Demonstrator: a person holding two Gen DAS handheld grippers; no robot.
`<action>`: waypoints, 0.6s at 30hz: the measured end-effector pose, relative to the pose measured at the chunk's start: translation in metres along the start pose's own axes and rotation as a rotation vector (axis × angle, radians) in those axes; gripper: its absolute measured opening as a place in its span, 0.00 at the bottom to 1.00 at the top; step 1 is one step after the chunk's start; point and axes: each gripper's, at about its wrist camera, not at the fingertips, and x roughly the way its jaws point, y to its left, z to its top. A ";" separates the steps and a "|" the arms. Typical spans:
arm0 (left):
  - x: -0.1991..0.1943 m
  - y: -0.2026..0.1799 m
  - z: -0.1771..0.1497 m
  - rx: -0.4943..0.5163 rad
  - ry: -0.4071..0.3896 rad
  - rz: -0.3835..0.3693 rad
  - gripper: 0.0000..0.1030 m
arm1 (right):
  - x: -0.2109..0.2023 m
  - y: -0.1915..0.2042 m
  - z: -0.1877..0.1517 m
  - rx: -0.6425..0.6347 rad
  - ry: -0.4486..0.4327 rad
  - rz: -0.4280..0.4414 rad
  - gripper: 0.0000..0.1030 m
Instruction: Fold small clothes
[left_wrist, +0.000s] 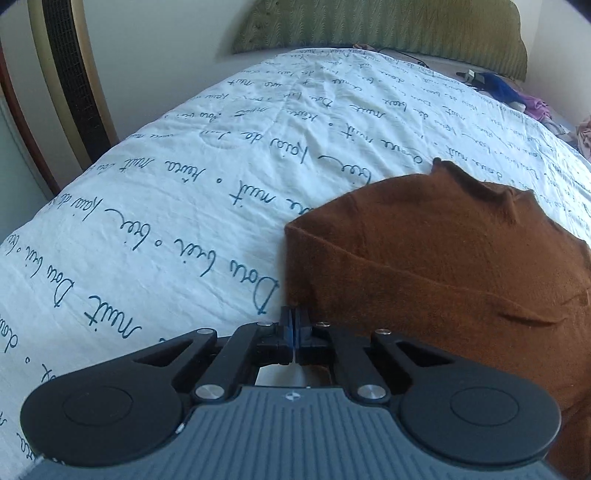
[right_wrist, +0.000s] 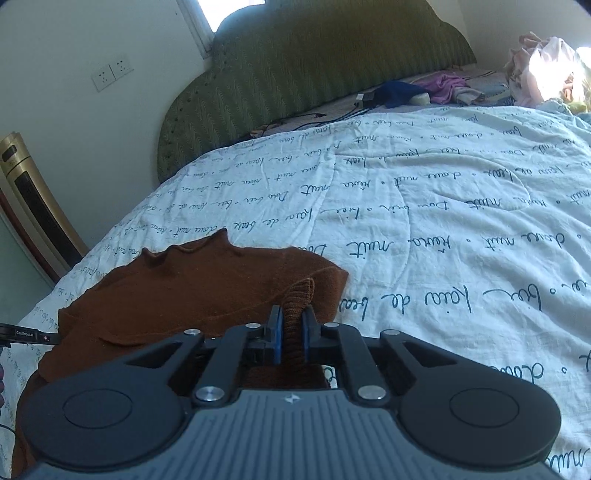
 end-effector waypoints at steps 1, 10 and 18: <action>0.001 0.005 -0.002 -0.008 0.000 0.022 0.05 | -0.002 0.003 0.002 -0.009 -0.005 0.006 0.09; -0.025 0.038 0.001 -0.080 -0.036 -0.123 0.16 | 0.002 0.009 0.014 -0.008 -0.007 0.017 0.09; 0.003 -0.011 0.008 -0.019 0.031 -0.133 0.51 | 0.006 0.006 0.004 0.013 0.024 0.017 0.09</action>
